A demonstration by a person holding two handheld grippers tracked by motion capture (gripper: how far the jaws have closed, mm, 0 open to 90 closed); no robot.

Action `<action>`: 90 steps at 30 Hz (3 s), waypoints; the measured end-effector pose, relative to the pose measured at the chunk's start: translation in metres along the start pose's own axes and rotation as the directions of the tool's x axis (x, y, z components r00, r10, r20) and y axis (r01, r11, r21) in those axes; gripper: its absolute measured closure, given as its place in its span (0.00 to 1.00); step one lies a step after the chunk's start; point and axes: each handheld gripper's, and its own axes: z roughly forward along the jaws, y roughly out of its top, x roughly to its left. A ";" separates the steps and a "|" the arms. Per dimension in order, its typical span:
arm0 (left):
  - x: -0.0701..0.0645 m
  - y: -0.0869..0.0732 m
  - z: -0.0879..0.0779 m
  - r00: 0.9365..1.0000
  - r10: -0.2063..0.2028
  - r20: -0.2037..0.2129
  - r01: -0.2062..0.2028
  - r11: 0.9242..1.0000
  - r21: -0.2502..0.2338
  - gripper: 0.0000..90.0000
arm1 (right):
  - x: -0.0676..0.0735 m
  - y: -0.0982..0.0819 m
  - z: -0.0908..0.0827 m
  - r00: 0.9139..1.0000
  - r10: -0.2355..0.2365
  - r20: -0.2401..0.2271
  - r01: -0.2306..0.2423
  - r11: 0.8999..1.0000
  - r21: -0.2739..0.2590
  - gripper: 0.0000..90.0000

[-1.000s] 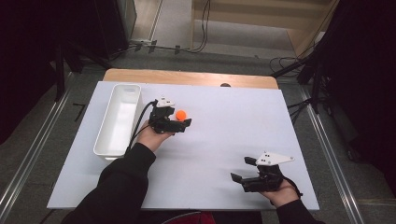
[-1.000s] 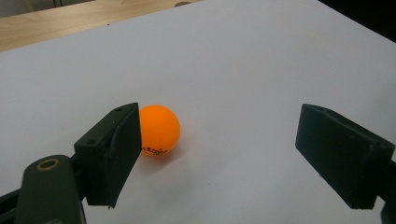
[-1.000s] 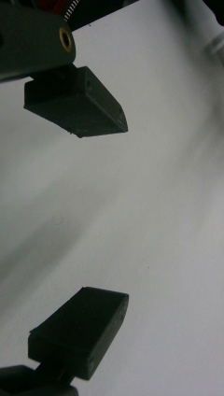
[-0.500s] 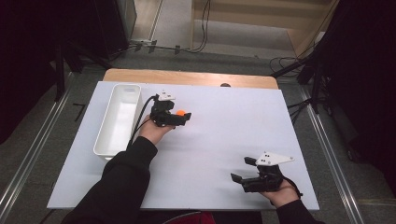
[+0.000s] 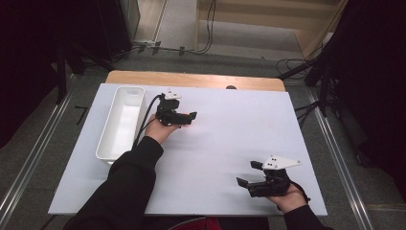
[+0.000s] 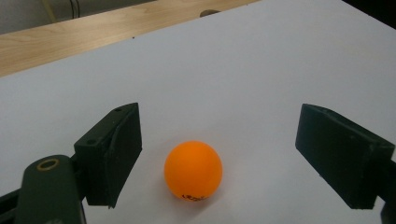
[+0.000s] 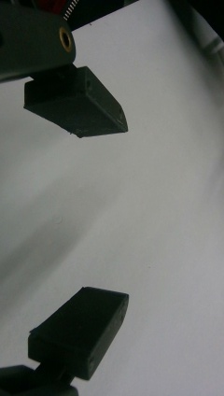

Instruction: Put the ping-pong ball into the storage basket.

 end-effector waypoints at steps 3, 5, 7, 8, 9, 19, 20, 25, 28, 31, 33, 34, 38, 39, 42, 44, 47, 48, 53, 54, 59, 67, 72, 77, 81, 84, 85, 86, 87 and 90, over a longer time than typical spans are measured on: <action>0.001 0.001 0.003 1.000 -0.004 0.001 0.004 1.000 0.001 0.17 | 0.000 0.000 0.000 1.000 0.003 -0.002 -0.003 1.000 -0.001 0.16; 0.002 0.000 0.006 1.000 -0.003 0.006 0.003 1.000 0.003 0.17 | 0.000 -0.001 -0.001 1.000 0.008 0.001 -0.008 1.000 0.001 0.16; 0.002 -0.001 0.006 1.000 0.001 0.010 -0.001 1.000 0.003 0.17 | 0.000 -0.001 -0.001 1.000 0.007 0.001 -0.007 1.000 -0.001 0.16; 0.002 -0.002 0.007 1.000 0.004 0.012 -0.004 1.000 0.003 0.17 | 0.000 -0.001 -0.001 1.000 0.006 0.000 -0.006 1.000 0.000 0.16; 0.003 -0.002 0.008 1.000 0.010 0.011 -0.010 1.000 0.008 0.17 | 0.000 -0.001 -0.001 1.000 0.006 0.000 -0.006 1.000 0.000 0.16; 0.004 -0.006 0.012 1.000 0.007 0.001 -0.007 1.000 0.018 0.14 | 0.000 -0.001 -0.001 1.000 0.007 0.001 -0.007 1.000 0.002 0.16; 0.005 -0.006 0.012 1.000 0.005 0.000 -0.005 1.000 0.019 0.14 | 0.000 -0.001 -0.001 1.000 0.007 0.002 -0.007 1.000 0.003 0.16; 0.005 -0.009 0.013 1.000 0.006 -0.009 -0.006 1.000 0.018 0.15 | 0.000 -0.001 -0.001 1.000 0.001 0.001 -0.001 1.000 0.001 0.16; 0.006 -0.011 0.014 1.000 0.007 -0.014 -0.006 1.000 0.022 0.15 | 0.000 -0.001 -0.001 1.000 0.009 0.001 -0.009 1.000 0.000 0.16; 0.005 -0.012 0.015 1.000 0.005 -0.014 -0.004 1.000 0.017 0.15 | 0.000 -0.001 0.000 1.000 0.006 0.000 -0.006 1.000 0.001 0.16; 0.004 -0.014 0.017 1.000 0.008 -0.011 -0.008 1.000 0.020 0.15 | 0.000 -0.001 0.000 1.000 0.003 -0.001 -0.003 1.000 0.000 0.16; 0.004 -0.014 0.017 1.000 0.008 -0.011 -0.008 1.000 0.020 0.15 | 0.000 -0.001 0.000 1.000 0.003 -0.001 -0.003 1.000 0.000 0.16; 0.006 -0.017 0.018 1.000 0.010 -0.018 -0.010 1.000 0.026 0.15 | 0.000 -0.001 0.000 1.000 0.002 -0.002 -0.002 1.000 0.002 0.16; 0.006 -0.017 0.019 1.000 0.004 -0.022 -0.003 1.000 0.021 0.15 | 0.000 -0.001 0.000 1.000 0.002 -0.002 -0.002 1.000 0.002 0.16; 0.007 -0.020 0.021 1.000 0.001 -0.022 0.000 1.000 0.024 0.15 | 0.000 -0.001 0.001 1.000 0.000 -0.003 0.000 1.000 0.003 0.16; 0.007 -0.021 0.022 1.000 0.003 -0.022 -0.002 1.000 0.027 0.15 | 0.000 -0.001 0.001 1.000 0.000 -0.004 0.000 1.000 0.004 0.16; 0.007 -0.023 0.024 1.000 0.006 -0.026 -0.005 1.000 0.031 0.15 | 0.000 -0.001 0.001 1.000 0.000 -0.010 0.000 1.000 0.005 0.16; 0.007 -0.024 0.025 1.000 0.006 -0.027 -0.005 0.999 0.033 0.15 | 0.000 -0.001 0.001 1.000 0.002 -0.009 -0.002 1.000 0.008 0.16; 0.006 -0.026 0.028 0.999 -0.002 -0.034 0.003 0.999 0.046 0.15 | 0.000 -0.001 0.001 1.000 0.004 -0.009 -0.003 1.000 0.009 0.16; 0.006 -0.027 0.028 0.999 0.000 -0.035 0.002 0.999 0.051 0.15 | 0.000 -0.001 0.001 1.000 0.004 -0.009 -0.004 1.000 0.009 0.16; 0.006 -0.029 0.030 0.999 -0.002 -0.037 0.005 0.998 0.061 0.15 | 0.001 -0.001 0.001 1.000 0.008 -0.010 -0.008 1.000 0.012 0.16; 0.005 -0.033 0.035 0.998 0.016 -0.055 -0.011 0.996 0.089 0.15 | 0.000 -0.001 0.001 1.000 0.002 -0.010 -0.002 1.000 0.011 0.16; 0.005 -0.034 0.036 0.998 0.013 -0.060 -0.008 0.996 0.091 0.15 | 0.000 -0.001 0.001 1.000 0.003 -0.010 -0.003 1.000 0.011 0.16; 0.004 -0.034 0.036 0.997 0.022 -0.069 -0.015 0.995 0.099 0.15 | 0.000 -0.001 0.001 1.000 0.002 -0.009 -0.002 1.000 0.012 0.16; 0.004 -0.034 0.036 0.997 0.021 -0.074 -0.013 0.995 0.098 0.16 | 0.001 -0.001 0.001 1.000 0.002 -0.010 -0.002 1.000 0.009 0.16; 0.003 -0.035 0.037 0.997 0.028 -0.077 -0.020 0.995 0.094 0.18 | 0.001 -0.001 0.001 1.000 0.002 -0.009 -0.002 1.000 0.010 0.16; 0.003 -0.035 0.037 0.996 0.032 -0.082 -0.024 0.995 0.097 0.18 | 0.001 -0.001 0.001 1.000 0.002 -0.010 -0.002 1.000 0.010 0.16; 0.002 -0.035 0.036 0.996 0.040 -0.080 -0.032 0.995 0.100 0.23 | 0.001 -0.001 0.001 1.000 0.002 -0.009 -0.002 1.000 0.009 0.16; 0.002 -0.035 0.036 0.996 0.040 -0.080 -0.032 0.995 0.100 0.26 | 0.001 -0.001 0.001 1.000 0.002 -0.009 -0.002 1.000 0.009 0.16; 0.002 -0.035 0.036 0.995 0.038 -0.087 -0.029 0.994 0.103 0.29 | 0.000 -0.002 0.000 1.000 -0.001 -0.002 0.001 1.000 0.007 0.16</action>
